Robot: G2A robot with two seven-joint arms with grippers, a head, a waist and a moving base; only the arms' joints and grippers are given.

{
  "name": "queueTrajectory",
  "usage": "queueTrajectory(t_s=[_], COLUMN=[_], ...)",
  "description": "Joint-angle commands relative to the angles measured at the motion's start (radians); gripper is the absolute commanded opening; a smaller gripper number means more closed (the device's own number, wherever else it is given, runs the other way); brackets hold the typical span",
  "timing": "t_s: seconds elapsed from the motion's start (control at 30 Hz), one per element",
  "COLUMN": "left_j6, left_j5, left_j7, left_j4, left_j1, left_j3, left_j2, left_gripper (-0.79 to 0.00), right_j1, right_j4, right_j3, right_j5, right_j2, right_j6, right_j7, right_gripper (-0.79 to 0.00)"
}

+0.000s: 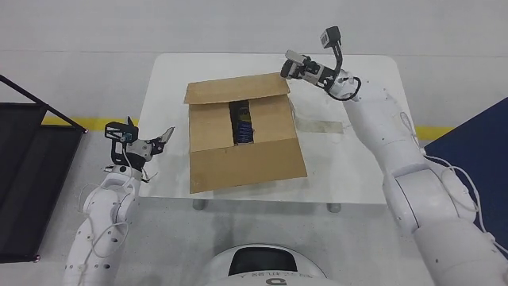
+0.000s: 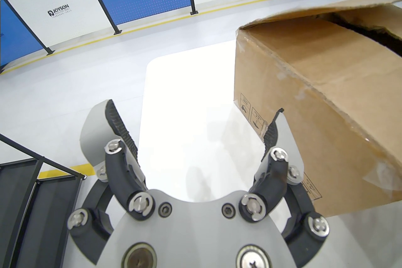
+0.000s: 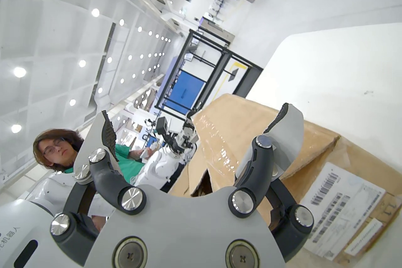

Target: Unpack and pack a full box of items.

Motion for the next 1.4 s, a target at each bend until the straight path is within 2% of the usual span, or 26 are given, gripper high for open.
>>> queueTrajectory(t_s=[0.0, 0.17, 0.4, 0.57, 0.73, 0.83, 1.07, 1.37], left_j6=[0.003, -0.023, -0.25, -0.444, -0.561, -0.567, -0.531, -0.417], left_j5=[0.0, -0.011, 0.011, 0.081, 0.172, 0.199, 0.247, 0.103], left_j7=[-0.002, -0.011, 0.007, 0.108, 0.193, 0.205, 0.141, 0.098], left_j4=[0.002, -0.007, -0.092, -0.14, -0.149, -0.15, -0.146, -0.129], left_j1=[-0.001, 0.013, 0.127, 0.225, 0.255, 0.232, 0.125, 0.05], left_j3=[0.001, -0.012, -0.12, -0.201, -0.225, -0.201, -0.08, -0.039], left_j2=[0.0, 0.003, 0.028, 0.048, 0.064, 0.067, 0.067, 0.058], left_gripper=[0.0, 0.0, 0.0, 0.0, 0.0, 0.0, 0.0, 0.0], right_j1=[0.004, 0.015, 0.025, 0.025, 0.025, 0.025, 0.025, 0.025], right_j4=[-0.006, -0.028, -0.04, -0.04, -0.04, -0.04, -0.04, -0.04], right_j3=[-0.016, -0.054, -0.095, -0.095, -0.095, -0.095, -0.095, -0.095], right_j5=[-0.028, -0.05, -0.099, -0.099, -0.099, -0.099, -0.099, -0.099], right_j2=[0.013, 0.042, 0.056, 0.056, 0.056, 0.056, 0.056, 0.056], right_j6=[0.023, 0.077, 0.056, 0.056, 0.056, 0.056, 0.056, 0.056], right_j7=[0.023, 0.077, 0.055, 0.055, 0.055, 0.055, 0.055, 0.055], right_gripper=[0.0, 0.0, 0.0, 0.0, 0.0, 0.0, 0.0, 0.0])
